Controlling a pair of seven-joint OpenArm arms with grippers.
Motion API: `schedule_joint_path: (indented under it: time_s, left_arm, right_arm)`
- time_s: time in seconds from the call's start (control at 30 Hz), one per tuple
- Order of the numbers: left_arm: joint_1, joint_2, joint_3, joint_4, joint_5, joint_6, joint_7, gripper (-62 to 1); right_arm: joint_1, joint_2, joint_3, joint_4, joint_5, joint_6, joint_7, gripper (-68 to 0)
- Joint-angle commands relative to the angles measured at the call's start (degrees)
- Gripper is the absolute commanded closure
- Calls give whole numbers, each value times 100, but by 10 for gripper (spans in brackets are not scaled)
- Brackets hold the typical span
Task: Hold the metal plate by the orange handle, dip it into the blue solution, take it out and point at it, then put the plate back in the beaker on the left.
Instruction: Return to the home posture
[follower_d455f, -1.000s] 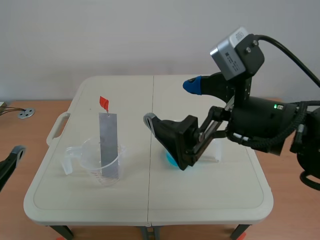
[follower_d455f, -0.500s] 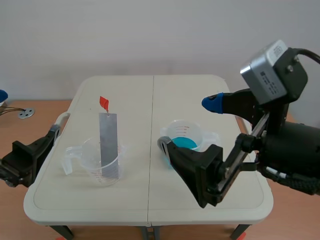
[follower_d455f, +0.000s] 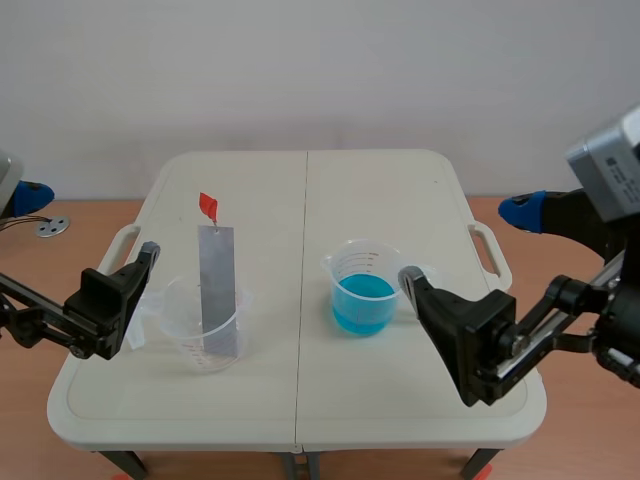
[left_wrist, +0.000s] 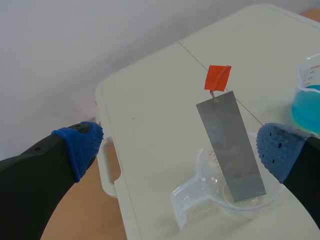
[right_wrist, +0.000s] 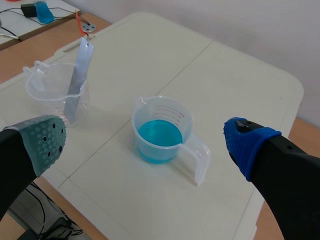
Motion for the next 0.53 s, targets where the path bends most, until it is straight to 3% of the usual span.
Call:
schedule_joint_path:
  time_s: [0.0,0.5]
  left_arm:
    - [-70,-20,28,96,-59,33,-24,-623]
    - [-76,-20,59,87,-57,31,157,-623]
  right_arm:
    - [35,24,57,153,57,-15,28,-663]
    - [7,11,103,155,52,-39,-39,-663]
